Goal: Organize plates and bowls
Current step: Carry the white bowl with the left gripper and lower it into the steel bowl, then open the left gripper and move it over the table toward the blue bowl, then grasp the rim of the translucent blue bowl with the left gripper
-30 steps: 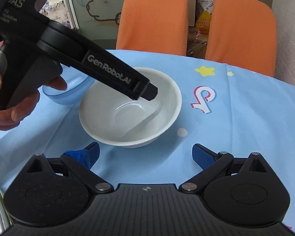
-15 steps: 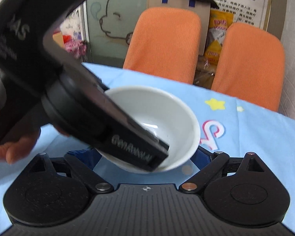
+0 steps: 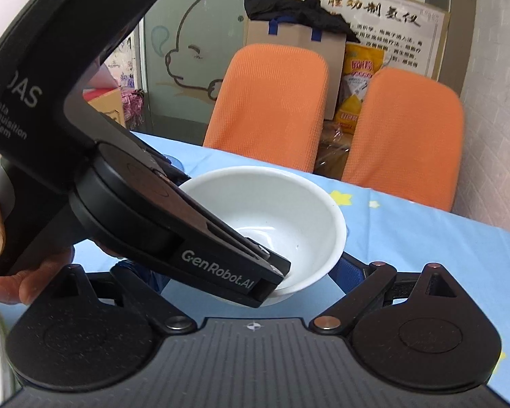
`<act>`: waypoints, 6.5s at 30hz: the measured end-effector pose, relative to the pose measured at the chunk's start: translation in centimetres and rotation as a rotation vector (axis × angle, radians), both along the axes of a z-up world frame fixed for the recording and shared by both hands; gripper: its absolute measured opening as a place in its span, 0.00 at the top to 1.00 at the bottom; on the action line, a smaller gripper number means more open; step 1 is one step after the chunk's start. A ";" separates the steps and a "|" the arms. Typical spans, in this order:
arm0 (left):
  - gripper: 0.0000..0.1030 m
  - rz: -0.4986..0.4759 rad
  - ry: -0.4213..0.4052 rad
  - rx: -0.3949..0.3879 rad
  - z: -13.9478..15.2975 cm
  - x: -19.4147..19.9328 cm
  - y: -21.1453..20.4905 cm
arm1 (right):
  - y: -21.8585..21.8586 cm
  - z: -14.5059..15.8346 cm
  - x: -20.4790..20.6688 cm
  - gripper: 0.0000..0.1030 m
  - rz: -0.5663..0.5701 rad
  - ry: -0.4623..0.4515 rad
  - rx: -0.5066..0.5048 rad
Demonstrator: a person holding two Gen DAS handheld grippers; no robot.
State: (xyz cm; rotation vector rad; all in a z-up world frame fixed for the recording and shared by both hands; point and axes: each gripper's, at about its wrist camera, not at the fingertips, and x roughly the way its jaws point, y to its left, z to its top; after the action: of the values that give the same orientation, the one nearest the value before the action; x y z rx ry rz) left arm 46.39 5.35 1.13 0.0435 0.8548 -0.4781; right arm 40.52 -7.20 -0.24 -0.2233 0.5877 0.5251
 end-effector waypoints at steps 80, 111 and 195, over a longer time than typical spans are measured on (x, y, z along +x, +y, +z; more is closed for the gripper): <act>0.27 0.450 -0.141 -0.077 -0.2 -27.6 10.2 | -4.5 0.3 -23.6 0.17 -0.183 0.068 0.220; 0.27 0.559 -0.056 -0.050 -2.3 -23.5 16.8 | 4.1 1.8 -16.4 0.17 0.039 0.064 0.092; 0.74 0.429 0.052 -0.074 -4.3 3.6 16.7 | 14.8 -3.2 6.2 0.34 0.162 0.126 -0.060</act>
State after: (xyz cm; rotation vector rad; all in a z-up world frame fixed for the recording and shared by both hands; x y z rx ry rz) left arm 49.95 22.07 -3.20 -0.2181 0.8675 -0.1078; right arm 46.70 7.58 -3.41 -0.2979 0.7119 0.6825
